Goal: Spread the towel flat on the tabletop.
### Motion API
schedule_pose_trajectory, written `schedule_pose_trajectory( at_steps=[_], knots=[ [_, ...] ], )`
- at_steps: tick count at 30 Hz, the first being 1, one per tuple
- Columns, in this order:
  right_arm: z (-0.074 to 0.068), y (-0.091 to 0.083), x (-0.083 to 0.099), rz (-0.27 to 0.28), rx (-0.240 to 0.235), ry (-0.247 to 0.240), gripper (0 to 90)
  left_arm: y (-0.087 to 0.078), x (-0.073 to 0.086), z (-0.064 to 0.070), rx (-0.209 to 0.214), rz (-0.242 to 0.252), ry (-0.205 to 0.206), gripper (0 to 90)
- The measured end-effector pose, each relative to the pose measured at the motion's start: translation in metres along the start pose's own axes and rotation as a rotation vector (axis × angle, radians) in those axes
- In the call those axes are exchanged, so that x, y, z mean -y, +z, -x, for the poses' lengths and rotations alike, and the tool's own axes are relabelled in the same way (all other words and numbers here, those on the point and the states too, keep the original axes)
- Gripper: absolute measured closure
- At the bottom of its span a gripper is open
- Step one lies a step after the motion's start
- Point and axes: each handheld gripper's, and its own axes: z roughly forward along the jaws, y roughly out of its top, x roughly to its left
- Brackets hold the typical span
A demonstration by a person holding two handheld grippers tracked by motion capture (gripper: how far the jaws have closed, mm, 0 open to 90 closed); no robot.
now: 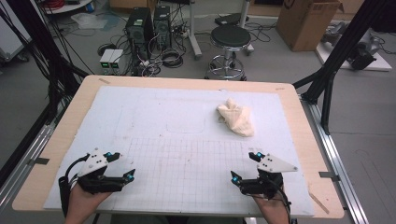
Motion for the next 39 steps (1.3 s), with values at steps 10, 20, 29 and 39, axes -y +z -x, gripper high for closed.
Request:
schedule_pose_trajectory(
  at_steps=[10, 20, 29, 39],
  knots=[
    [0.001, 0.001, 0.0, -0.001, -0.003, -0.002, 7.9, 0.001, 0.001, -0.001, 0.0, -0.001, -0.004, 18.4],
    [-0.001, 0.0, 0.0, -0.006, -0.007, 0.0, 8.0, 0.0, 0.001, 0.0, -0.002, 0.0, -0.001, 18.3],
    [-0.001, 0.003, -0.002, -0.011, -0.019, -0.009, 7.9, -0.002, 0.002, 0.0, -0.008, 0.007, -0.004, 18.3],
    [0.007, 0.008, -0.011, -0.043, -0.016, -0.017, 8.0, -0.004, 0.003, -0.003, -0.021, 0.009, -0.015, 18.3]
  ],
)
